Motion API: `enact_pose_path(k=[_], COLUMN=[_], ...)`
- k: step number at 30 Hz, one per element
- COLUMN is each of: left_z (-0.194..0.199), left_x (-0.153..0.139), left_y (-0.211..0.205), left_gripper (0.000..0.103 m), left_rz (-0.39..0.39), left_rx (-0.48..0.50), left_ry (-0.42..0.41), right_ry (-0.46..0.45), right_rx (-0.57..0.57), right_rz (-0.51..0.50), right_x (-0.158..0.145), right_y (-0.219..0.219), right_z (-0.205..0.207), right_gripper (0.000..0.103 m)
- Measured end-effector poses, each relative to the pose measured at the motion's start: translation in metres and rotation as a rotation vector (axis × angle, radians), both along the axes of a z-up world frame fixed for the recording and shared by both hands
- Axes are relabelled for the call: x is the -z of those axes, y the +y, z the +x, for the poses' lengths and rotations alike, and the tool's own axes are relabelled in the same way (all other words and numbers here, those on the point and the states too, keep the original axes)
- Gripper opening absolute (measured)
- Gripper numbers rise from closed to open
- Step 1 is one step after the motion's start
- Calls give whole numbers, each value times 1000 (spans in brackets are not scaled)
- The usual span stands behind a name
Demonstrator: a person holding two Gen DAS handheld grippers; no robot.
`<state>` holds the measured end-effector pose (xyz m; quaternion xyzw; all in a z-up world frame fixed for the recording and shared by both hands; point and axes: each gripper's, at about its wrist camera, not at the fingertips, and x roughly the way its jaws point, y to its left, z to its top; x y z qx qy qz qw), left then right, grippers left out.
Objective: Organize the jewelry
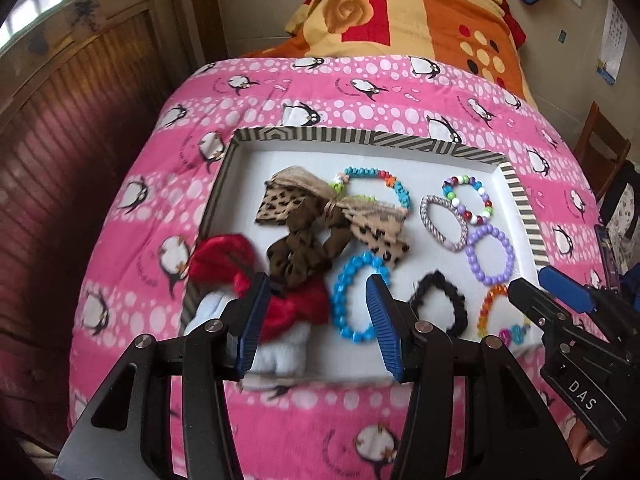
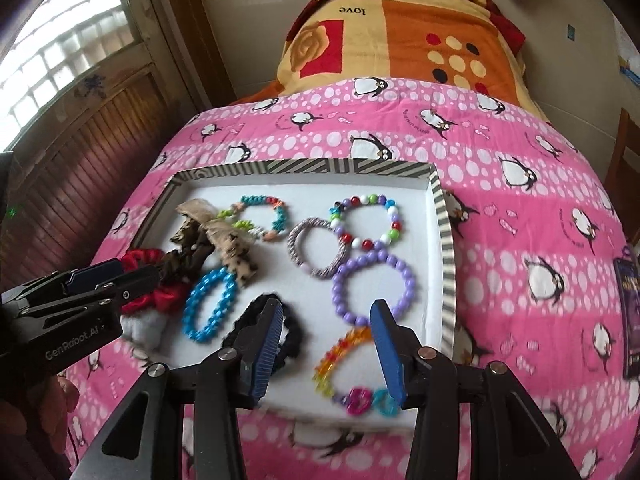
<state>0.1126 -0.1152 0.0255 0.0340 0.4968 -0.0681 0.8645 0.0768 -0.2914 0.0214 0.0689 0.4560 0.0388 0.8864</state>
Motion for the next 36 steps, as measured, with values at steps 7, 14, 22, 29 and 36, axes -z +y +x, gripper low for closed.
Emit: enact_pose_path(k=[7,14,22,29,36], left_z=[-36,-66,-91,-104,-116], left_x=[-8,-13,-21,-26,-31], left_y=[14,16,18,24,29], left_gripper=[49,49,49,49,49], left_rz=[-7,7,14,13,18], left_rx=[-19,1,5,0,-9], left_ry=[-26,-47,-71,-83,-109], right_ry=[-21,-21,-36,-46,-53], right_rx=[-2,9,17,21,32], right_rz=[-7,-5,-29,-34,-45], right_x=[-8,-11,-18,-22,-26], right_y=[14,20,28,33,34], right_z=[-35,-63,-88,-103,-109], right_gripper=[59,60,60,66,66])
